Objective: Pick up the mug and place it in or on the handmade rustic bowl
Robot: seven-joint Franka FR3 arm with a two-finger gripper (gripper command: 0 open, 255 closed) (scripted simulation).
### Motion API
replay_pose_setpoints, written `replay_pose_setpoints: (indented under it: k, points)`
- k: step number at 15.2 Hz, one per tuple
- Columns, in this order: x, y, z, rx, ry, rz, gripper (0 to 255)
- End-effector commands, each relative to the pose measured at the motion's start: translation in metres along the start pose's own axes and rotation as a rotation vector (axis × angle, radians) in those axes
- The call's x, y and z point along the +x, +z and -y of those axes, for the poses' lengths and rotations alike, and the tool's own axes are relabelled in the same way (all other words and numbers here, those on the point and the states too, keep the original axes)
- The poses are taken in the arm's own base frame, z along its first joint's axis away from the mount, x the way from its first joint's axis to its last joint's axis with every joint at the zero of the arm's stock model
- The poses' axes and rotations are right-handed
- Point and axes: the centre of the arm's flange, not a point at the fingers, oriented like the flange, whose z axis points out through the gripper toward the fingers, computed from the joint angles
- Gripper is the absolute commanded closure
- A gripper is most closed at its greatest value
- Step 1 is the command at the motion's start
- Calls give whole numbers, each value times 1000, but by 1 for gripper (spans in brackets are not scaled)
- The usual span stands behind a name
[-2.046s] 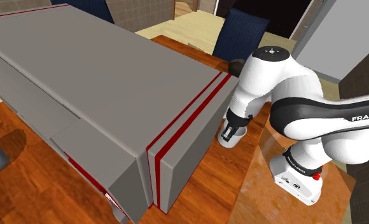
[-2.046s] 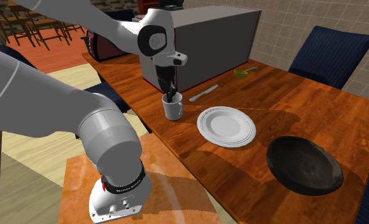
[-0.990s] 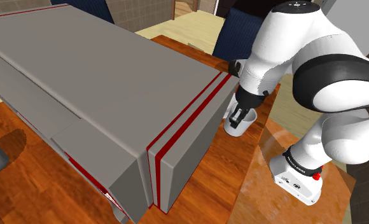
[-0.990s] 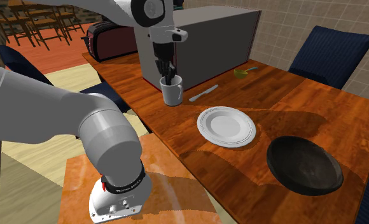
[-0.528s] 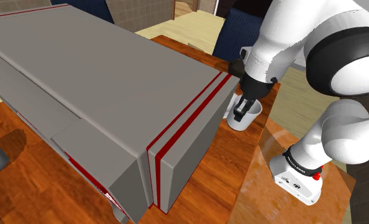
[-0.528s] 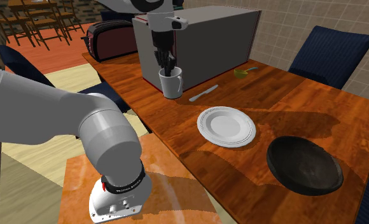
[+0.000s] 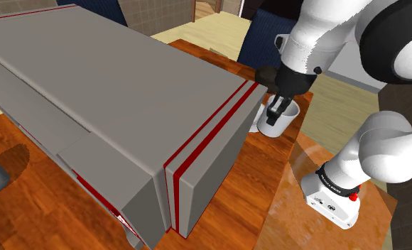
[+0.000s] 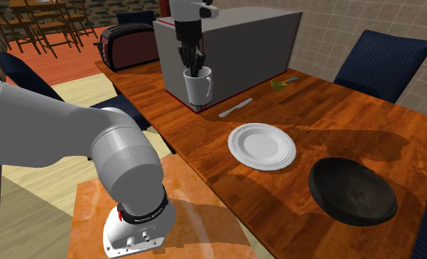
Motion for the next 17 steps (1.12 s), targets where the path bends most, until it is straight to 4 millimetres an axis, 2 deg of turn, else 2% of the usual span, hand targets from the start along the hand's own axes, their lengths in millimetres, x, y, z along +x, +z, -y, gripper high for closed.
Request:
replay_pose_setpoints:
  k: [1,17]
  points:
    - [7,-2,-20,0,0,0,255]
    - [72,1,-220,0,0,0,255]
